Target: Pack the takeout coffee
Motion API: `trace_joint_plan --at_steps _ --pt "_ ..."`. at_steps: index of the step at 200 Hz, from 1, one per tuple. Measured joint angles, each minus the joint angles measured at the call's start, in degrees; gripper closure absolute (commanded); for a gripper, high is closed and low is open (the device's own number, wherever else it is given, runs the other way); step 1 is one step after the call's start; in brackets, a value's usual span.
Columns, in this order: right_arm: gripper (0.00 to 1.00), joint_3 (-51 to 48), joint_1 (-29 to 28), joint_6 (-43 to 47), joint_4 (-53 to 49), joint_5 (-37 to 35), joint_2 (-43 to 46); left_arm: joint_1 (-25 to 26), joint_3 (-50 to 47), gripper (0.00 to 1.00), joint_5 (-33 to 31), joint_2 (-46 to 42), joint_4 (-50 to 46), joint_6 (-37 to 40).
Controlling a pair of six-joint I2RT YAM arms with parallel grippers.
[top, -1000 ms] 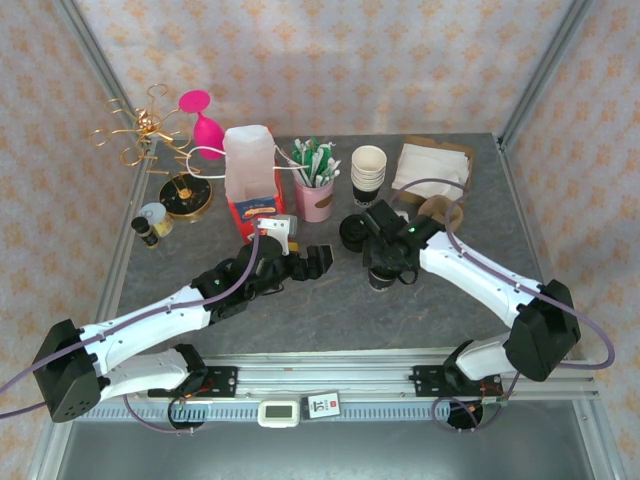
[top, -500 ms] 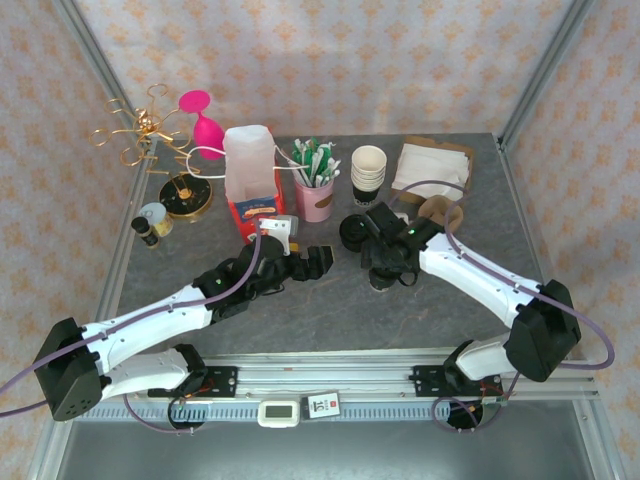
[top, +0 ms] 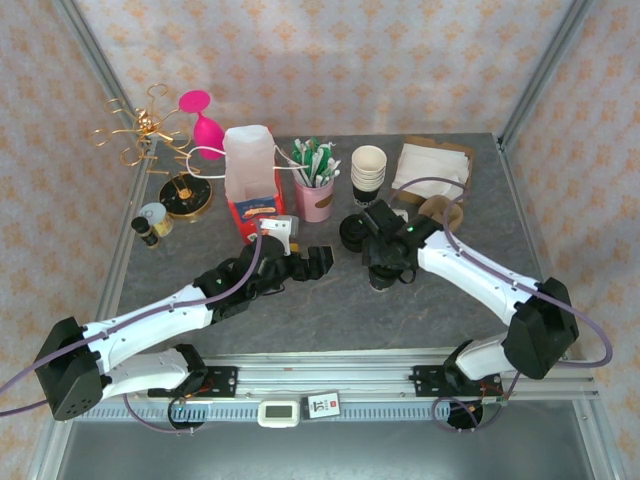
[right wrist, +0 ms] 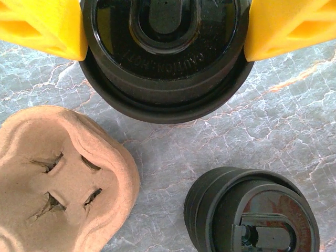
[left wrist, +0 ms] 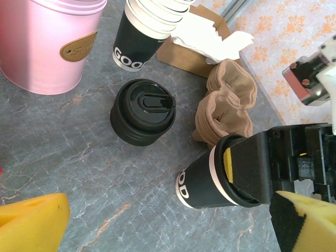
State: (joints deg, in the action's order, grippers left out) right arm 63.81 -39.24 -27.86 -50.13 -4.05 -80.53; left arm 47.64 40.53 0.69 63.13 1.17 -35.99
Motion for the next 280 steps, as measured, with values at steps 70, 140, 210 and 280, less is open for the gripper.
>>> trace_joint_plan --at_steps 70,140,210,280 --pt "0.3 -0.13 0.0 0.42 0.07 -0.57 -0.87 0.0 0.0 0.01 0.02 0.0 -0.02 0.04" --pt "0.3 -2.84 -0.24 0.2 2.82 -1.31 0.46 0.0 0.07 0.01 0.39 1.14 -0.02 0.48" --pt "0.27 -3.78 -0.2 -3.74 1.92 -3.43 2.03 0.0 1.77 0.01 0.55 2.91 0.04 1.38" --pt "0.27 -7.69 5.25 -6.23 -2.4 -4.31 7.74 0.0 1.86 0.01 0.87 3.02 0.28 1.6"
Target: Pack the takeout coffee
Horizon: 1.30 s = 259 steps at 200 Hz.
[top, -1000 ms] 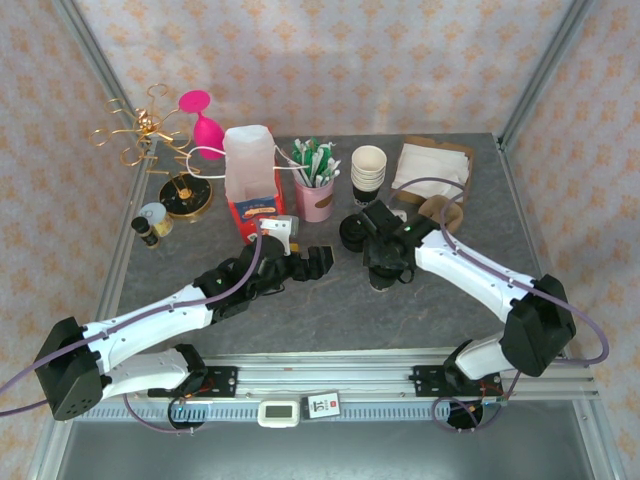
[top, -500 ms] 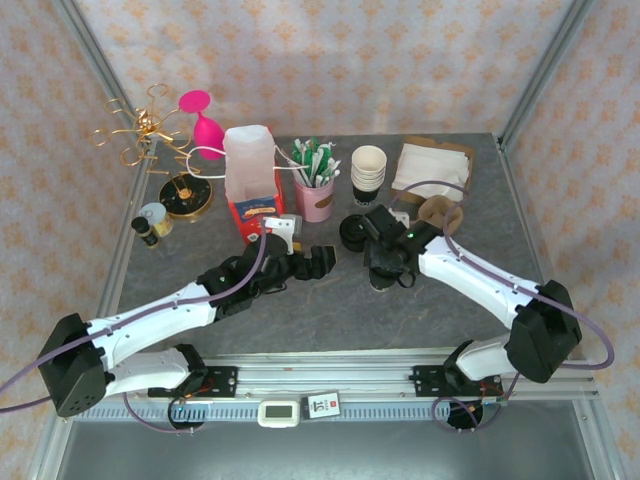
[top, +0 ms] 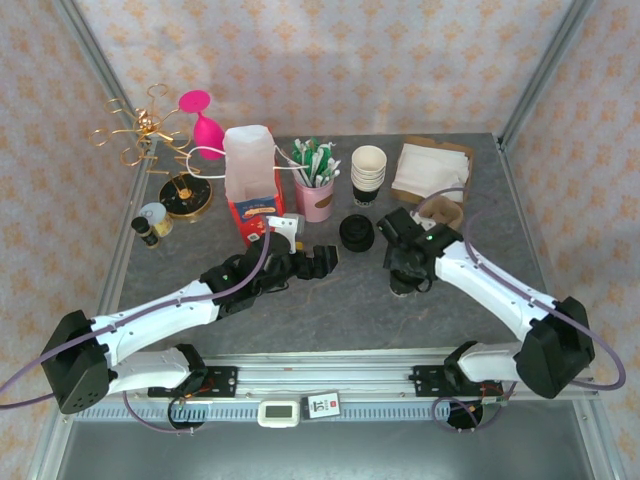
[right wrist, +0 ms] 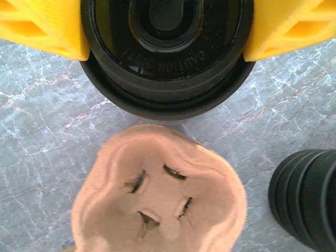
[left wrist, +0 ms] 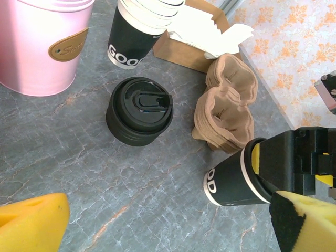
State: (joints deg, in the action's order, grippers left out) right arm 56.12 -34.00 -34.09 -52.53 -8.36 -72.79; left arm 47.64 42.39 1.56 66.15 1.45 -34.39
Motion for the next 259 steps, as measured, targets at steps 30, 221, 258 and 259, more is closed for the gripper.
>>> trace_joint_plan --at_steps 30,221,258,259 --pt "0.24 -1.49 0.44 -0.68 0.0 -0.2 1.81 0.0 0.0 0.01 0.0 0.0 0.15 0.46" --pt "0.11 7.39 0.46 1.31 -4.11 -0.42 3.63 0.0 3.17 0.01 -0.72 -1.42 -1.62 3.06" --pt "0.17 13.11 1.44 3.32 -2.78 -0.5 1.03 0.0 5.81 0.01 -1.97 -2.4 -3.32 4.46" --pt "0.17 13.18 1.51 3.39 -2.71 -0.5 0.98 0.0 5.86 0.01 -1.99 -2.4 -3.39 4.46"
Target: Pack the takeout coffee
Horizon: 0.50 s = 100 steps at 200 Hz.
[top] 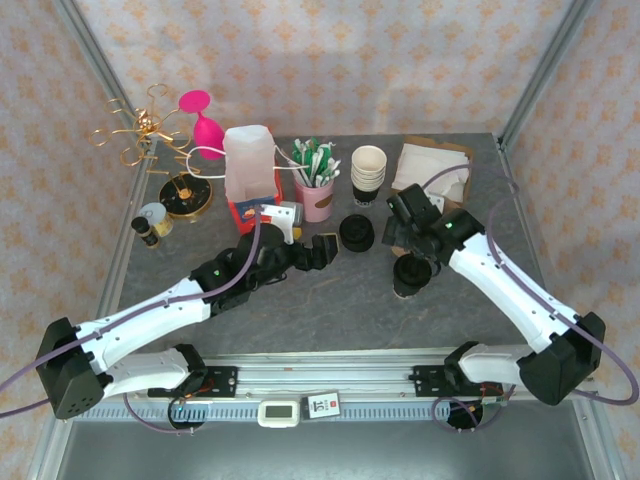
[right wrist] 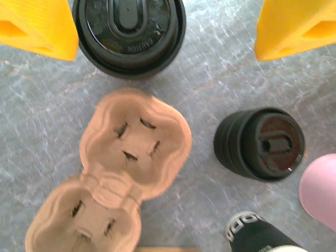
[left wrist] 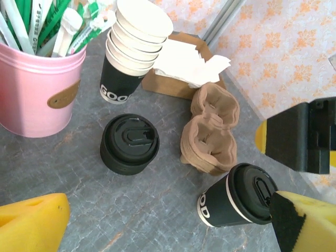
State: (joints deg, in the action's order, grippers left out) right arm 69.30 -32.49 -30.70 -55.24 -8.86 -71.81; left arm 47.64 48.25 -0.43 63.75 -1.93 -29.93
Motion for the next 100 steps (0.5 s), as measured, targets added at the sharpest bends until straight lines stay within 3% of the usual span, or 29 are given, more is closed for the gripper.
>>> trace_joint_plan --at_steps 67,100 --pt "0.33 1.29 10.73 2.43 7.82 -0.04 -4.92 0.0 6.67 0.01 1.51 4.87 -1.64 2.27" --pt "0.34 -0.28 13.9 1.46 12.02 -0.44 -8.44 0.0 8.44 0.01 3.04 9.2 -1.64 3.87"
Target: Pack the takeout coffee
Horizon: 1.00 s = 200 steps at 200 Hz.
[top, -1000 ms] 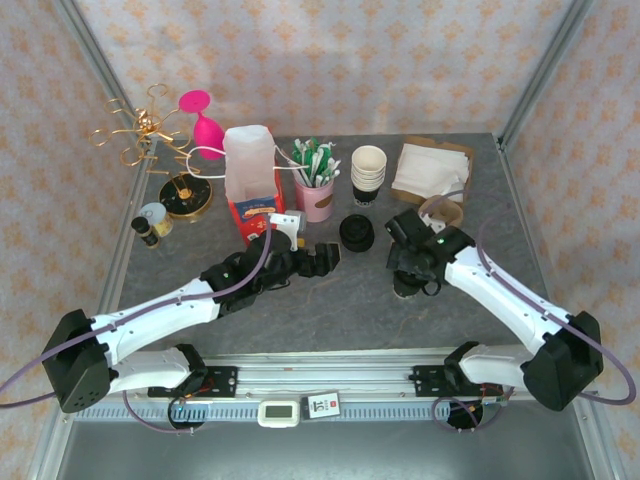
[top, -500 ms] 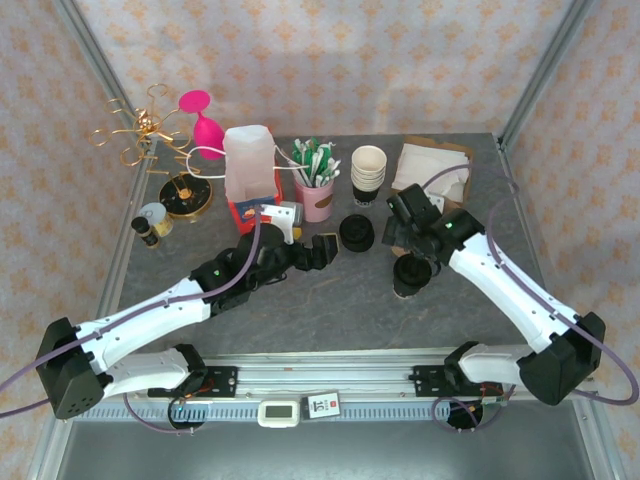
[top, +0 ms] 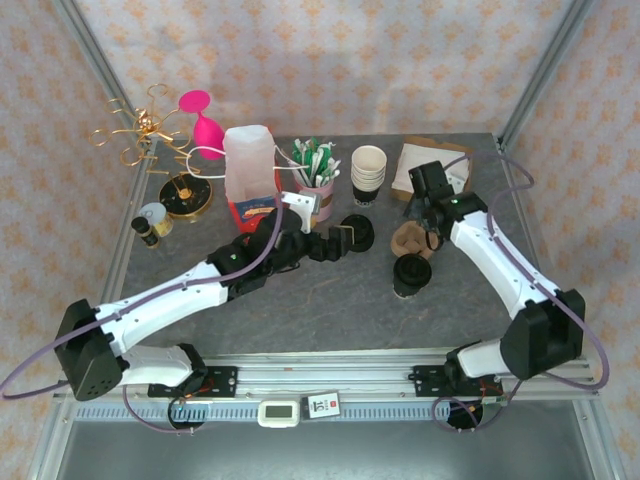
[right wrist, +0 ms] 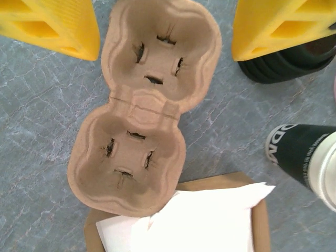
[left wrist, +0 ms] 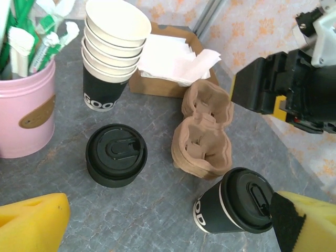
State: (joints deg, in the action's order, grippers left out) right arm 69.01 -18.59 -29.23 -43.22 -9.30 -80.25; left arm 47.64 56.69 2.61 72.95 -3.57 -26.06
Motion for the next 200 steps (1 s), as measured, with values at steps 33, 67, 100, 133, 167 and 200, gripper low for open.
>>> trace_joint_plan --at_steps 33,67,100,133,167,200 --pt "0.33 -1.38 1.73 -2.93 3.19 -0.55 -4.61 0.0 2.21 0.01 1.29 4.15 0.04 1.16" --pt "0.35 -2.67 2.19 -6.19 5.01 -1.29 -8.59 0.0 4.11 0.01 1.66 6.86 0.42 2.08" --pt "0.4 -3.32 2.38 -8.26 6.91 -1.44 -11.52 0.0 4.42 0.01 1.68 7.93 0.76 2.16" --pt "0.45 -3.34 2.84 -8.7 8.5 -1.27 -13.33 0.0 4.42 0.01 1.66 8.15 0.85 2.19" --pt "0.48 -3.34 4.15 -8.68 9.77 -0.44 -14.29 0.0 4.42 0.01 1.66 8.15 0.85 2.19" --pt "0.49 -3.34 4.79 -8.63 10.38 0.15 -14.43 0.0 4.42 0.01 1.64 8.15 0.85 2.21"
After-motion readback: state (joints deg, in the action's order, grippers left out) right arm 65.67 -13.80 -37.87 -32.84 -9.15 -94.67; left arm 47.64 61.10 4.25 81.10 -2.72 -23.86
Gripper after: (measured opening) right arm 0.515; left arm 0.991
